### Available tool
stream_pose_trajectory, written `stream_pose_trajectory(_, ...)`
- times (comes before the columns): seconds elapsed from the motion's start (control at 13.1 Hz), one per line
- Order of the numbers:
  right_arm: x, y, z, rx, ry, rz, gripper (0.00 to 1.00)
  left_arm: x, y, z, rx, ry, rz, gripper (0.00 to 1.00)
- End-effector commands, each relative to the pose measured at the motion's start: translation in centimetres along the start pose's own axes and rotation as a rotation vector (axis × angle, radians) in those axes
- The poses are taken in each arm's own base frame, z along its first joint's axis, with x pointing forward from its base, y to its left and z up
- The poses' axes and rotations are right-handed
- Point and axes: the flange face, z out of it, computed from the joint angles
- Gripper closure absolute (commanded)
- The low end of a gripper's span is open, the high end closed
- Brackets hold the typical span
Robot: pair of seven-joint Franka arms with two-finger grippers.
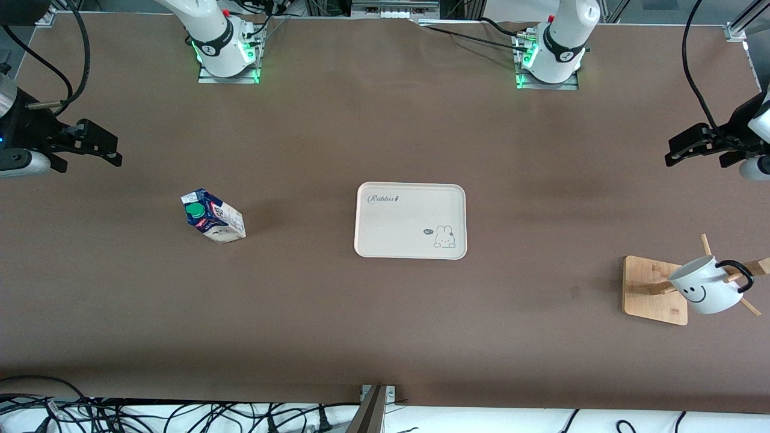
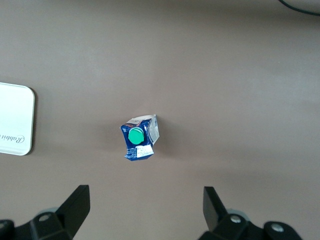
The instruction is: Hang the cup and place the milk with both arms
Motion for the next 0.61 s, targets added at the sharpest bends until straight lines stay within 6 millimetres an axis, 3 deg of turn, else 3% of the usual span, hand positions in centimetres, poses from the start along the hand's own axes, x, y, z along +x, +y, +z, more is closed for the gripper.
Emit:
stream_pose_trajectory(0.0,-0.05,0.25,-0.45,-0.018,0.007,-0.006,0.0,0.59,0.0,-0.51,-0.001,-0.02,-0.001,0.0)
stream_pose_trajectory(0.54,-0.03,-0.02,-0.44,-0.018,0.007,-0.011,0.0,0.59,-0.45,-0.2,0.001,-0.032,-0.012,0.0)
